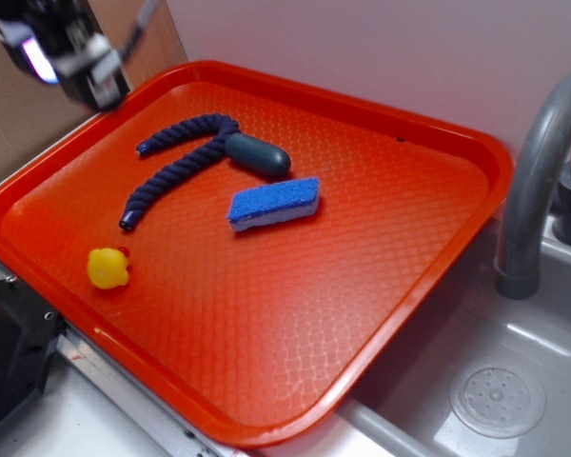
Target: Grab the yellow duck.
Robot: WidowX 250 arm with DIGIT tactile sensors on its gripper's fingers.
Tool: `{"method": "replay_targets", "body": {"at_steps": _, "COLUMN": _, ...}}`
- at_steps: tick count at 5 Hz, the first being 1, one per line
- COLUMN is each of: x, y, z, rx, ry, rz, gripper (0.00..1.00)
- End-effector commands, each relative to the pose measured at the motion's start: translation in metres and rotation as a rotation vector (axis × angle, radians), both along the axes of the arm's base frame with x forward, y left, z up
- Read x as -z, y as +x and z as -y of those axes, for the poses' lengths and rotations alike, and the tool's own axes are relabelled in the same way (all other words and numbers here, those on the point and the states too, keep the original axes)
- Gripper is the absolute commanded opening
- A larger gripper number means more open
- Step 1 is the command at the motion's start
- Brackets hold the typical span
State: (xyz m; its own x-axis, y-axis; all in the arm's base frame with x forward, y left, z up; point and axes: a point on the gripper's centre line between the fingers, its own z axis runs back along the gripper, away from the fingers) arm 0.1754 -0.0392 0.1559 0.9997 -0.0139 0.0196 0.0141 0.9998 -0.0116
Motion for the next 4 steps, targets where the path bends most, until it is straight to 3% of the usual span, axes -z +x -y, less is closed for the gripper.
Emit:
{"method": "replay_targets", "body": {"at_steps": 1, "x": 0.054, "y": -0.009, "z": -0.005, "rx": 0.063, "ry": 0.064, "rz": -0.122, "gripper": 1.0}}
{"method": "replay_targets", "body": {"at_steps": 3, "x": 0.092, "y": -0.016, "z": -0.009, "rx": 0.099, "ry": 0.109, "rz": -0.229, "gripper": 1.0}}
{"method": "replay_targets", "body": {"at_steps": 4, "x": 0.107, "y": -0.025, "z": -0.006, "rx": 0.127, "ry": 0.101, "rz": -0.294, "gripper": 1.0}}
